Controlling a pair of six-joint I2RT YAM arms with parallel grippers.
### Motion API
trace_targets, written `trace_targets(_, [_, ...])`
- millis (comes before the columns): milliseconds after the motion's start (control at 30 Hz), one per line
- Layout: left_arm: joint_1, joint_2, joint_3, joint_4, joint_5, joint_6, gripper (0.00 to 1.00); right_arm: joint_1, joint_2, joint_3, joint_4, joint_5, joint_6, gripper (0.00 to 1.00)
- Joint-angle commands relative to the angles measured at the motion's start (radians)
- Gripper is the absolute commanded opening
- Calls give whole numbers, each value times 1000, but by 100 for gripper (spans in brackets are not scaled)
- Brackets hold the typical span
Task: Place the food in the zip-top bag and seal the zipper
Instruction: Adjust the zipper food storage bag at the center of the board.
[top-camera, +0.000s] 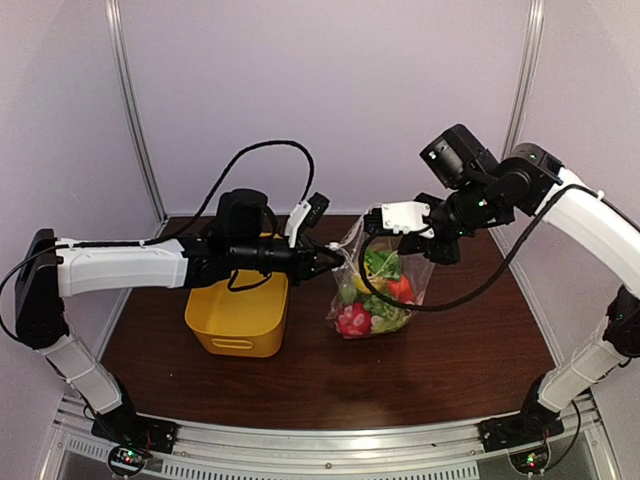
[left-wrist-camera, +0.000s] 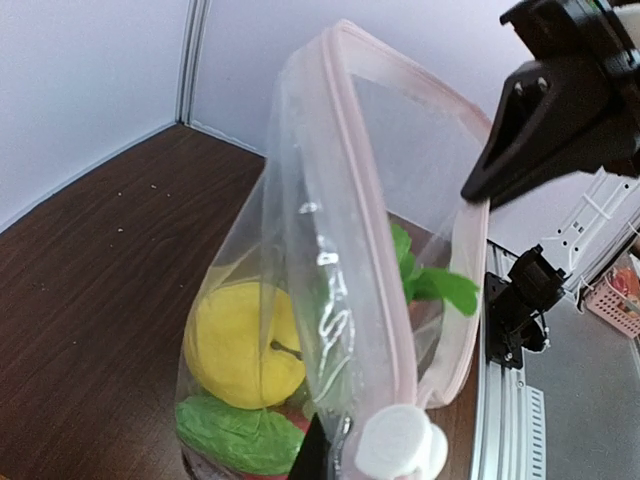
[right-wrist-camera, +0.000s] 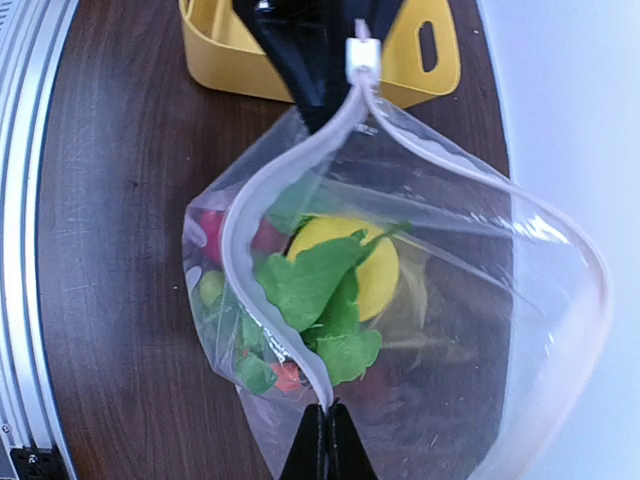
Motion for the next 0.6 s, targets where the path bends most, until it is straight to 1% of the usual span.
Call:
trace_targets(0, [19, -10, 3, 2, -5, 7, 0, -110, -40, 101, -20, -113, 3, 0])
trace_targets(133, [23, -13, -6, 12, -11, 5, 0, -206, -57, 117, -8, -199, 11, 0])
trace_targets(300, [24, -20, -19, 33, -21, -3, 0, -318, -75, 73, 63, -288, 62, 0])
trace_targets(400, [25, -42, -35, 73, -13, -8, 0, -343, -75, 56, 113, -314, 115, 0])
trace_targets(467, [25, -60, -44, 108, -7, -8, 0, -345, -71, 39, 161, -305, 152, 0])
trace_targets(500, [25, -64, -39, 112, -8, -7, 0, -345, -65, 40, 162, -325, 155, 6])
trace_targets(533, [24, -63, -28, 106, -7, -4, 0, -344, -60, 46, 151, -362, 147, 17])
trace_targets(567, [24, -59, -13, 95, -5, 1, 0, -342, -55, 56, 139, -403, 139, 24])
